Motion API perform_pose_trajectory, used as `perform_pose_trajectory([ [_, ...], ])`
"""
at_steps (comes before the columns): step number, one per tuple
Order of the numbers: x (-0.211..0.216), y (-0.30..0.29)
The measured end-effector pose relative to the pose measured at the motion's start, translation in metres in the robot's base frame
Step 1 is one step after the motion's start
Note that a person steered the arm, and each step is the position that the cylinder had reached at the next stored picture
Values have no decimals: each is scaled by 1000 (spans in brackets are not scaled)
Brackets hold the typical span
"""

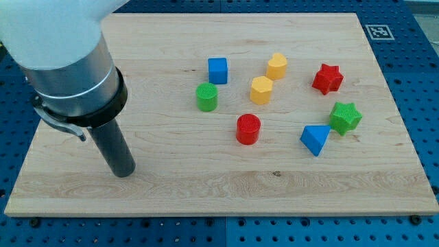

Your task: Move the yellow heart into the red star

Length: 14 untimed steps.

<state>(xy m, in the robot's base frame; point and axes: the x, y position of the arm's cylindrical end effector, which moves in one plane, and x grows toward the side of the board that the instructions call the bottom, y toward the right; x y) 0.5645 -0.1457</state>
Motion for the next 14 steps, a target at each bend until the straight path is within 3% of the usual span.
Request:
perform_pose_trajectory([
  [1,-3,0],
  [2,-47,1],
  [6,-293,38],
  [8,-294,86],
  [11,-241,57],
  [12,-250,61],
  [14,-272,149],
])
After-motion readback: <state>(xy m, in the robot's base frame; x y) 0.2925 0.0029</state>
